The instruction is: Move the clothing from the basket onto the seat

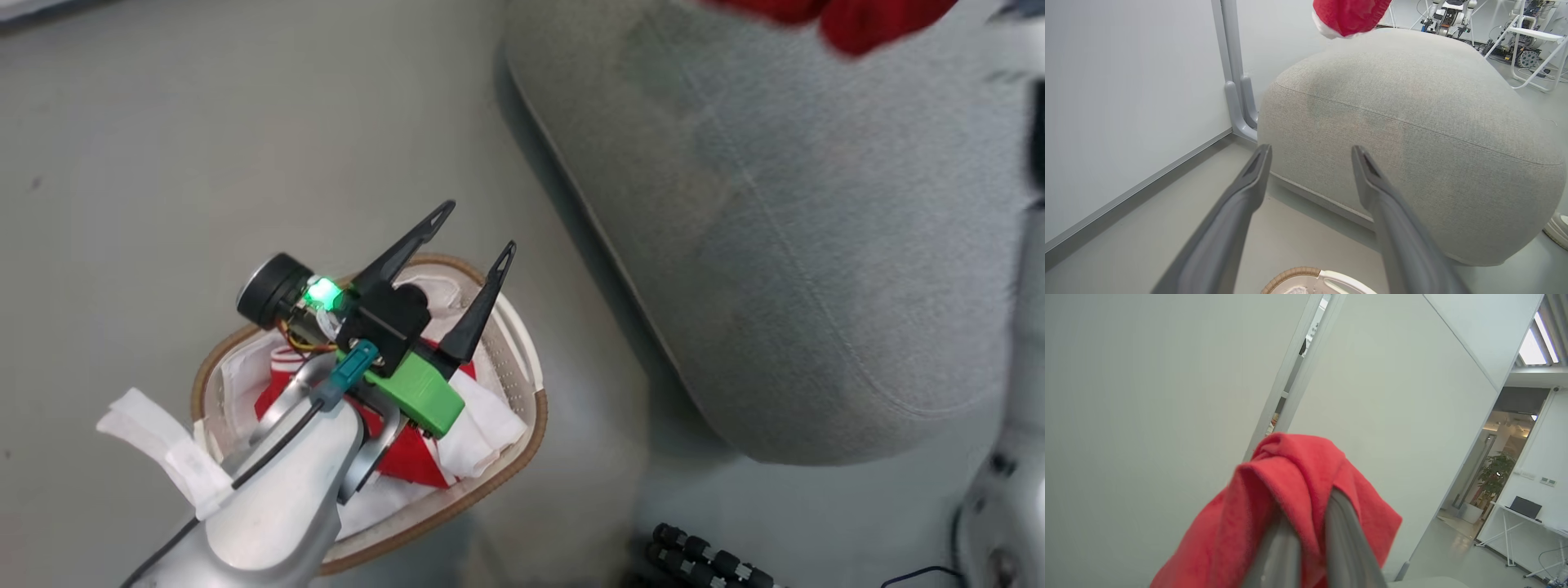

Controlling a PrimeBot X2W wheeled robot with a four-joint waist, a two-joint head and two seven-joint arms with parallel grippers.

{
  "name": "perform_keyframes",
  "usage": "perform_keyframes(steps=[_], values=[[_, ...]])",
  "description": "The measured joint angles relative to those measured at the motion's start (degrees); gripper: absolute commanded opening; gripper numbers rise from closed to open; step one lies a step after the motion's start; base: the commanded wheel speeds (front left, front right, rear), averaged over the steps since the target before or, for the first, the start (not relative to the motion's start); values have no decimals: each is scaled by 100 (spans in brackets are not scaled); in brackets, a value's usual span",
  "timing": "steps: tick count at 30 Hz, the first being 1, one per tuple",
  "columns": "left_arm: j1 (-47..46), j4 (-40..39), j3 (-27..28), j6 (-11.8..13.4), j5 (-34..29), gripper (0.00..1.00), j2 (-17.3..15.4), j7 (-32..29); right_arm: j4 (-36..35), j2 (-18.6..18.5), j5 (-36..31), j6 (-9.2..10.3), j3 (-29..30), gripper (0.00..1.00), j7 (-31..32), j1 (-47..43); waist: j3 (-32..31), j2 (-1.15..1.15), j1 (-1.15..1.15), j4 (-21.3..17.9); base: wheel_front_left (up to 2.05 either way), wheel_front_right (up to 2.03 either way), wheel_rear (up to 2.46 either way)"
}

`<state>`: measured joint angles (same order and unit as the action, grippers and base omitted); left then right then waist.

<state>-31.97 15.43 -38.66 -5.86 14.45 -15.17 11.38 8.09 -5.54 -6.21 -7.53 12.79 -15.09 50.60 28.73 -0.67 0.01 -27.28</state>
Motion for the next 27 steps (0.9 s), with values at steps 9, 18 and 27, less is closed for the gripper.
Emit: perform_keyframes(steps=[9,18,27], values=[[-162,-548,-44,91,-80,100,-47,-138,876,-1200,-250,0,972,0,0,1223,573,0,0,695,0,0,0],[-160,-922,-125,188,-152,100,-122,-250,1820,-1727,-337,0,1508,0,-1,1004,1190,0,0,1234,0,0,0],[-154,-847,-109,219,-98,100,-222,-299,2976,-1407,-405,-1,1633,2,0,726,1594,0,0,1364,0,0,0]])
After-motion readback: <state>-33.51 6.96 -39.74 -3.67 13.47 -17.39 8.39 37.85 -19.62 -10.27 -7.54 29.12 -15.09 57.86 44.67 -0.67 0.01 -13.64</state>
